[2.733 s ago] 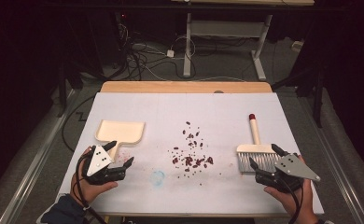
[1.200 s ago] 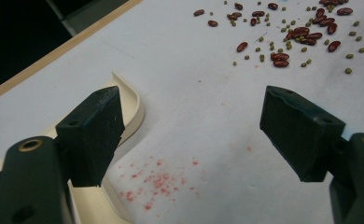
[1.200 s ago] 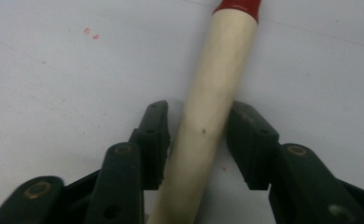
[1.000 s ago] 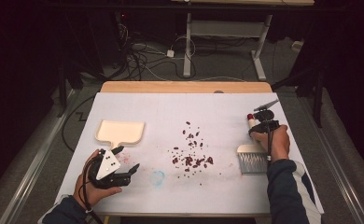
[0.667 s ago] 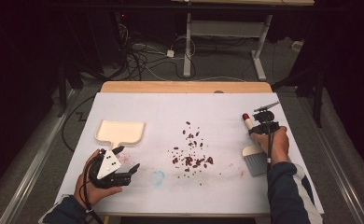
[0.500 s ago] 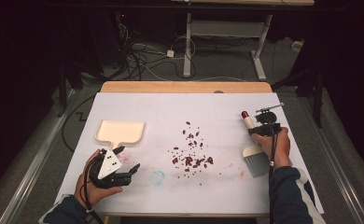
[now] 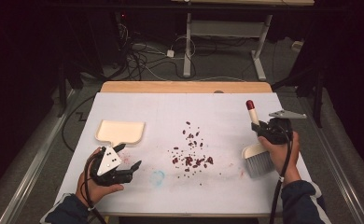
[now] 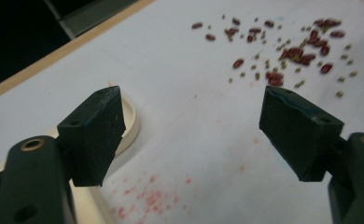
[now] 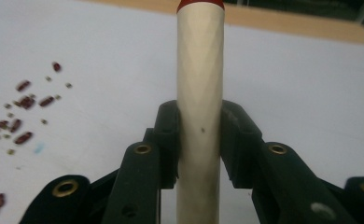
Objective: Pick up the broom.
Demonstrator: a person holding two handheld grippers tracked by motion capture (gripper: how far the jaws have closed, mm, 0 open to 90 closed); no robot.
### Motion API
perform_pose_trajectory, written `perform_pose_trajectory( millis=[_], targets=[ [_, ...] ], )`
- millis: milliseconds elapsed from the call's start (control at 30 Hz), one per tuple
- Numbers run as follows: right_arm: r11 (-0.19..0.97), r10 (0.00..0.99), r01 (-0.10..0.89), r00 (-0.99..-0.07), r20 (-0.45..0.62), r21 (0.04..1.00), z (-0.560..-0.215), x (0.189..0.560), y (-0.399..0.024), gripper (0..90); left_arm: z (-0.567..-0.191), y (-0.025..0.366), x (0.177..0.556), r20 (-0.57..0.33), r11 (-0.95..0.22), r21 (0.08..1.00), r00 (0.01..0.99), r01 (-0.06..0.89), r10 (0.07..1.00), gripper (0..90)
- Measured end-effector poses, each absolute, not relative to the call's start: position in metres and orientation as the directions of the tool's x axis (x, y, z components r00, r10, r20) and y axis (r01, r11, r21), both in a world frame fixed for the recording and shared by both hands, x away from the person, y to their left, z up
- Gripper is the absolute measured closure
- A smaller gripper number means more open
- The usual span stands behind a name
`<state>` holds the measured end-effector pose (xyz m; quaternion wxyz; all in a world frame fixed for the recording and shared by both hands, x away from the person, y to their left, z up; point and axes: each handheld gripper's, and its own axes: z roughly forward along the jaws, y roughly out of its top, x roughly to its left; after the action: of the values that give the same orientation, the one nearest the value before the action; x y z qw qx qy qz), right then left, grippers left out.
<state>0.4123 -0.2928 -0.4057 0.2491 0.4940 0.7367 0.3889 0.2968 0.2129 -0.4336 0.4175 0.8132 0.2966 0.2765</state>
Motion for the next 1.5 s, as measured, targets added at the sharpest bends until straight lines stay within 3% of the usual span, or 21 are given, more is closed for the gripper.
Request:
perform_pose_trajectory(
  millis=[233, 467, 600, 800, 867, 1100, 1200, 1400, 1500],
  targets=[
    [0.174, 0.895, 0.407, -0.446, 0.029, 0.897, -0.375, 0.383, -0.282, 71.2, -0.411, 0.171, 0.296, 0.167, -0.457, 0.871, 0.765, 0.181, 0.622, 22.1],
    [0.155, 0.872, 0.294, -0.49, 0.01, 0.943, -0.358, 0.36, -0.254, 71.1, -0.391, 0.084, 0.293, 0.171, -0.463, 0.884, 0.876, 0.066, 0.451, 21.9],
    [0.164, 0.86, 0.245, -0.511, -0.016, 0.956, -0.354, 0.348, -0.235, 71.0, -0.39, 0.046, 0.3, 0.134, -0.446, 0.893, 0.909, 0.062, 0.394, 22.0],
    [0.16, 0.842, 0.201, -0.539, -0.028, 0.966, -0.355, 0.334, -0.211, 71.0, -0.399, 0.007, 0.312, 0.065, -0.423, 0.898, 0.914, 0.122, 0.4, 25.0],
    [0.163, 0.837, 0.203, -0.547, -0.026, 0.965, -0.355, 0.331, -0.207, 71.0, -0.402, 0.004, 0.315, 0.051, -0.418, 0.898, 0.911, 0.137, 0.409, 26.4],
    [0.175, 0.812, 0.165, -0.581, -0.048, 0.971, -0.354, 0.316, -0.188, 70.9, -0.412, 0.006, 0.33, -0.058, -0.359, 0.906, 0.904, 0.227, 0.424, 43.5],
    [0.167, 0.814, 0.145, -0.578, -0.054, 0.975, -0.354, 0.309, -0.181, 70.9, -0.413, 0.01, 0.33, -0.057, -0.363, 0.903, 0.901, 0.23, 0.429, 59.3],
    [0.168, 0.792, 0.141, -0.609, -0.049, 0.976, -0.352, 0.305, -0.18, 70.3, -0.408, 0.026, 0.335, -0.033, -0.408, 0.888, 0.914, 0.213, 0.405, 64.4],
    [0.175, 0.731, 0.13, -0.681, -0.04, 0.976, -0.347, 0.305, -0.184, 65.7, -0.402, 0.042, 0.336, -0.013, -0.447, 0.873, 0.928, 0.192, 0.374, 65.5]
  ],
)
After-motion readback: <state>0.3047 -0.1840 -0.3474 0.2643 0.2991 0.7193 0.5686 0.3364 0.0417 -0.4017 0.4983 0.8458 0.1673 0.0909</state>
